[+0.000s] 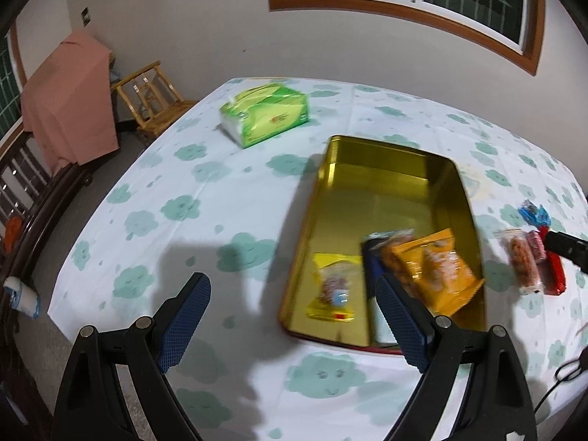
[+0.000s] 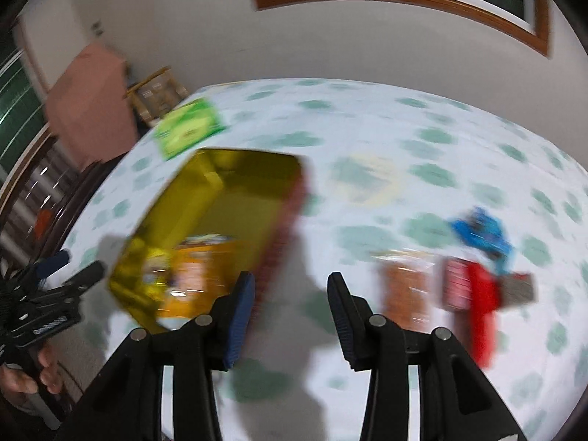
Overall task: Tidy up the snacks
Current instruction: 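Reach to the dark grey sesame block and grasp it with the right tool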
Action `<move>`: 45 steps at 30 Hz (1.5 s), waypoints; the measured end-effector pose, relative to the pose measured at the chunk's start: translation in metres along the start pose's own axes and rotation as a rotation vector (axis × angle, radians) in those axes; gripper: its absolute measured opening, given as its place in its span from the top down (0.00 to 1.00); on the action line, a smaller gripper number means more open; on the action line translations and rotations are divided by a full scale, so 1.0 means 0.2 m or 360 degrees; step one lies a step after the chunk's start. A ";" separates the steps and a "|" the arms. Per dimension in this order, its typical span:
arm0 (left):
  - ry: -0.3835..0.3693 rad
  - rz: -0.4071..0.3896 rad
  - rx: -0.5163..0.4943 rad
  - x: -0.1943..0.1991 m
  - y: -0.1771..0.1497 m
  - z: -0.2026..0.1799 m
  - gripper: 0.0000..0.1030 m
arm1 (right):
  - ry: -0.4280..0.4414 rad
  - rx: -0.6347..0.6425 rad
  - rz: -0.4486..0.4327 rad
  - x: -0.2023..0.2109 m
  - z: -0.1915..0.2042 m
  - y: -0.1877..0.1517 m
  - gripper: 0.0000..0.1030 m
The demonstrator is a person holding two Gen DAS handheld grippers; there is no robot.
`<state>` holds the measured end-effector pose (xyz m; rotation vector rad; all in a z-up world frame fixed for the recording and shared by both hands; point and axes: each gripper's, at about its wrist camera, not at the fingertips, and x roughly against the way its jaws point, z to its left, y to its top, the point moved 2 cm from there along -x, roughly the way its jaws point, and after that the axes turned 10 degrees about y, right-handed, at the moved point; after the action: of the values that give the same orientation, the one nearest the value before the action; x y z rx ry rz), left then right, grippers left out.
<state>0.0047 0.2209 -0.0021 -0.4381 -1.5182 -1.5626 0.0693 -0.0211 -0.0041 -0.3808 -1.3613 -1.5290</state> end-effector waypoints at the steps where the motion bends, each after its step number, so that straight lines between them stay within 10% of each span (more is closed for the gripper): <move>1: -0.0008 -0.0003 -0.0010 0.00 0.00 -0.02 0.13 | -0.0045 -0.0068 -0.0014 0.05 -0.10 -0.01 0.59; 13: -0.0080 -0.0027 -0.0091 0.05 0.00 -0.17 0.13 | -0.0355 -0.0860 0.0035 0.22 -0.95 -0.13 0.57; 27: -0.0061 0.0019 -0.0048 0.00 -0.01 -0.12 0.13 | -0.0308 -0.1492 0.0027 0.07 -1.18 -0.10 0.50; 45: -0.0284 -0.0013 -0.0297 0.11 0.06 -0.63 0.13 | -0.0616 -0.0513 0.0218 -0.09 -1.04 -0.04 0.58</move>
<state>0.0423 0.0993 -0.0023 -0.6938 -1.5130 -1.7164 0.1482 -0.1959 -0.0870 -0.9935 -1.3420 -1.6149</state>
